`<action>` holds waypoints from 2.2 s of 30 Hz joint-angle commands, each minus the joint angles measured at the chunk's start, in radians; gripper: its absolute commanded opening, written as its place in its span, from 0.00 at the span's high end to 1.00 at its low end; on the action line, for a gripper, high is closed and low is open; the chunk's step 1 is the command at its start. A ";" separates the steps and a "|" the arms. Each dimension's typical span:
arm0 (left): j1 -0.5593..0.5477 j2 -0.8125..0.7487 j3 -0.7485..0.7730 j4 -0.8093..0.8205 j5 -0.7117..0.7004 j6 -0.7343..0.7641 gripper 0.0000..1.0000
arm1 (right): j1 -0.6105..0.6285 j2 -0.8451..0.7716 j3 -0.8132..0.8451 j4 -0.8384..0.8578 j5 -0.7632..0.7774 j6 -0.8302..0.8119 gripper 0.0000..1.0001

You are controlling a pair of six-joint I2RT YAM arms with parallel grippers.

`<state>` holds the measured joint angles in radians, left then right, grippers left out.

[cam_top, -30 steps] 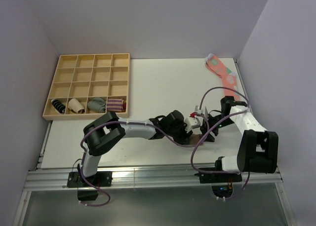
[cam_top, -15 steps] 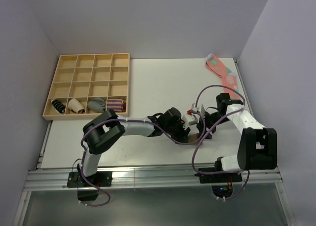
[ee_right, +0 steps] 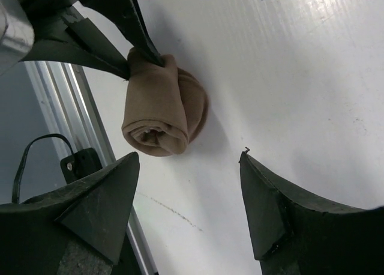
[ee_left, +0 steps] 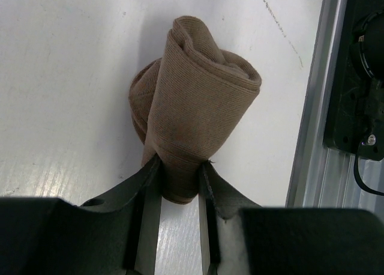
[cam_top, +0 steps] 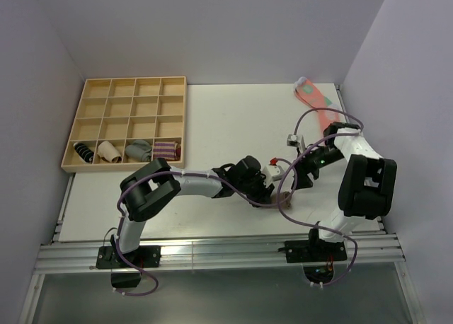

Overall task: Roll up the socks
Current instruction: Roll the sock at the center of the board.

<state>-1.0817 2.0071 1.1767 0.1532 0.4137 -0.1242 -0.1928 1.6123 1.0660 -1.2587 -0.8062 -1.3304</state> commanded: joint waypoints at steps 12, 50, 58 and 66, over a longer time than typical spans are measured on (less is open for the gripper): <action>-0.021 0.039 -0.054 -0.098 -0.044 0.021 1.00 | -0.010 0.135 0.087 -0.065 -0.041 0.256 0.28; -0.076 0.076 0.035 -0.221 -0.206 0.041 1.00 | 0.148 0.107 -0.015 0.018 0.151 0.412 0.29; -0.087 0.107 0.077 -0.248 -0.254 0.037 1.00 | 0.154 0.143 -0.031 0.008 0.182 0.399 0.32; -0.093 0.122 0.100 -0.274 -0.308 0.024 1.00 | 0.154 0.178 -0.037 0.024 0.214 0.436 0.42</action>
<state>-1.1694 2.0468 1.2976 0.0372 0.1886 -0.1093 -0.0452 1.7748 1.0374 -1.2243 -0.6113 -0.9051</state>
